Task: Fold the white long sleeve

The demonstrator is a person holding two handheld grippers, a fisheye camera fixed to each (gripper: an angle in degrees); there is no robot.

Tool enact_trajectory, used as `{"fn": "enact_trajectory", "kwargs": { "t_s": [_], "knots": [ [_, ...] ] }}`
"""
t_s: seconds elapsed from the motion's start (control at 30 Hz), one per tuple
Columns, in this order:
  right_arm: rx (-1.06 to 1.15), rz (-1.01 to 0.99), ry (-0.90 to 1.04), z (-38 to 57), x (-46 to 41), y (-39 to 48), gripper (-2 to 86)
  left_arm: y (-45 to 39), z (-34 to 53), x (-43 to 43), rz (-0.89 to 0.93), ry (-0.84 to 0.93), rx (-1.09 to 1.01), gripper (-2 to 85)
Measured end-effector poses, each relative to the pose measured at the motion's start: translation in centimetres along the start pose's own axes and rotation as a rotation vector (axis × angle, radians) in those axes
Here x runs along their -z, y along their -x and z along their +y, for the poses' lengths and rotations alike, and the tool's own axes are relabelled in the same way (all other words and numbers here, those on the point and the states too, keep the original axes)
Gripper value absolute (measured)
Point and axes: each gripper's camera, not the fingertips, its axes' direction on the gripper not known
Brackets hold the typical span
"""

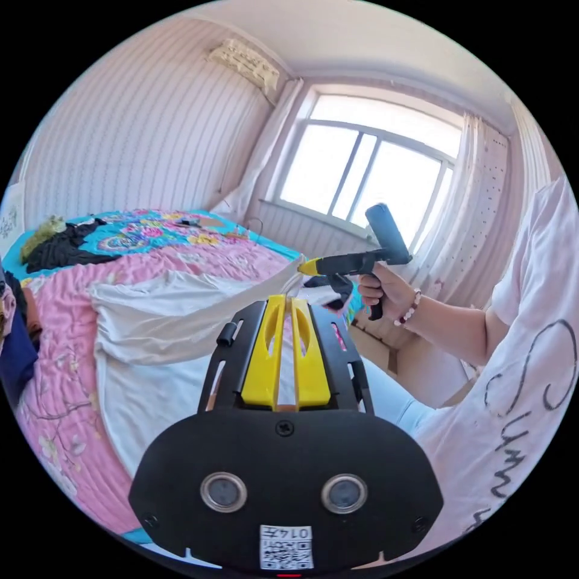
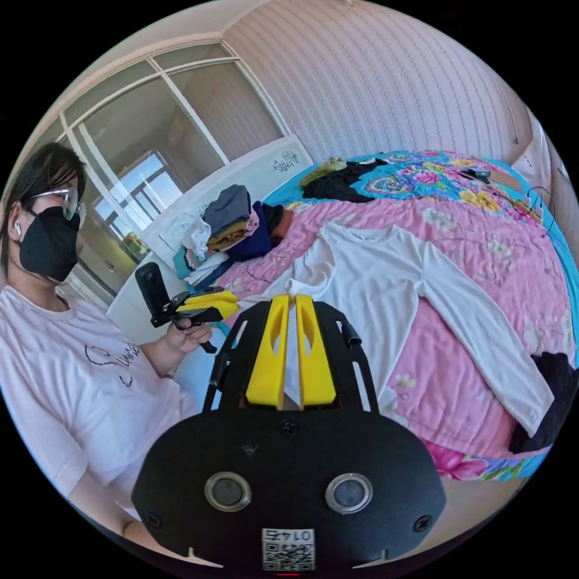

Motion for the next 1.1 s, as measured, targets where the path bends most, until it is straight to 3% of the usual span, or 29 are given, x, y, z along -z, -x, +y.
{"fn": "enact_trajectory", "kwargs": {
  "t_s": [0.27, 0.37, 0.5, 0.6, 0.77, 0.93, 1.0, 1.1],
  "knots": [
    [-0.364, 0.082, 0.244, 5.3, -2.9, -8.8, 1.1, -0.4, 3.3, -13.1, 0.054, 0.268, -0.093, 1.0],
    [-0.428, 0.197, 0.352, 5.0, -2.4, -10.4, 1.4, 2.4, 3.7, -13.0, -0.049, 0.277, -0.098, 3.1],
    [-0.231, 0.241, 0.382, -2.5, -4.3, -10.3, 2.6, 12.1, 3.1, -10.8, -0.319, 0.273, 0.026, 4.0],
    [-0.023, 0.144, 0.334, -11.9, -9.6, -9.0, 5.2, 20.1, 2.2, -10.2, -0.507, 0.285, 0.137, 5.0],
    [0.148, -0.037, 0.319, -26.0, -20.8, -6.5, 8.3, 28.1, 0.3, -13.1, -0.591, 0.348, 0.153, 8.0],
    [0.092, -0.003, 0.355, -34.0, -29.9, -6.4, 10.6, 33.4, 0.1, -17.1, -0.587, 0.453, 0.150, 2.9],
    [0.114, -0.033, 0.482, -35.9, -33.1, -5.9, 2.4, 35.3, 0.5, -17.8, -0.575, 0.452, 0.162, -0.2],
    [0.183, 0.019, 0.429, -37.6, -32.8, -4.3, 0.7, 37.2, 1.0, -17.4, -0.520, 0.404, 0.153, -0.8]
  ]
}}
